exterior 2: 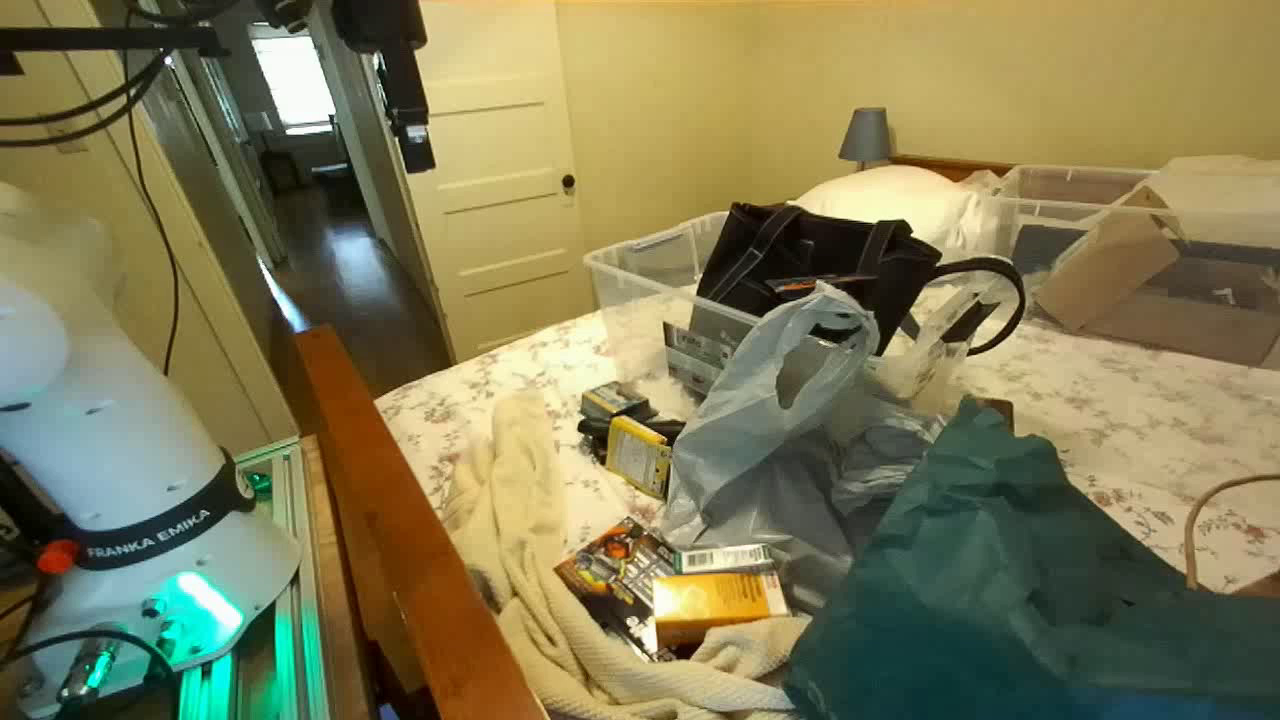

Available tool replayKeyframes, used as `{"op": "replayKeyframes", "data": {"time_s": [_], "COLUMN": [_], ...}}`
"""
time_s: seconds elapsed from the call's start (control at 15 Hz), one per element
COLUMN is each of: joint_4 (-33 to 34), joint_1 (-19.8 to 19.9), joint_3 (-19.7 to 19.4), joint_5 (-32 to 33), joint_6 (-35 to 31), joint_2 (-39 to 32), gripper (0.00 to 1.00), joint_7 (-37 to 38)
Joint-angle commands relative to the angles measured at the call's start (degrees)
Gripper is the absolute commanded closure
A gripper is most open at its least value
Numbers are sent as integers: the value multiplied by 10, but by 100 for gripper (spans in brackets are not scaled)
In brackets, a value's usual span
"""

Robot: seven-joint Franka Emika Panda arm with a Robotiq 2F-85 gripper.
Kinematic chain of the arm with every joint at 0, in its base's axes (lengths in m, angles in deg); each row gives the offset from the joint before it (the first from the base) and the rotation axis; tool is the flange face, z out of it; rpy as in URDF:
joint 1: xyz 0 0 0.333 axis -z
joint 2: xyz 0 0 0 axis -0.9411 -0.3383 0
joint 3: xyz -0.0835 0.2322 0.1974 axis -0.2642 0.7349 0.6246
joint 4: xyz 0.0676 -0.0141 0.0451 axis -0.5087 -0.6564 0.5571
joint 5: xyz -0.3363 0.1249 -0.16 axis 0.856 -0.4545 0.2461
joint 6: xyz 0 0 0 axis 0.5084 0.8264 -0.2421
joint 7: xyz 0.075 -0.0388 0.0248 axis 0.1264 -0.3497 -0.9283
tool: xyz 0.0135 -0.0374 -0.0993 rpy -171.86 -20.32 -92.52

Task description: Remove the book from the black bag

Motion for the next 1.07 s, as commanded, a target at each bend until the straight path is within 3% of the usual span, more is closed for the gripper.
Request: {"op": "replayKeyframes", "data": {"time_s": [0.0, 0.33, 0.8, 1.0], "joint_4": [1, 9, 51, 91], "joint_1": [-5, 4, 41, 36], "joint_3": [-3, -7, -51, -59], "joint_5": [2, 1, -20, -35], "joint_6": [1, -13, -243, -304], "joint_2": [-1, -20, -153, -234], "gripper": [0, 0, 0, 0], "joint_7": [3, 10, 52, 60]}}
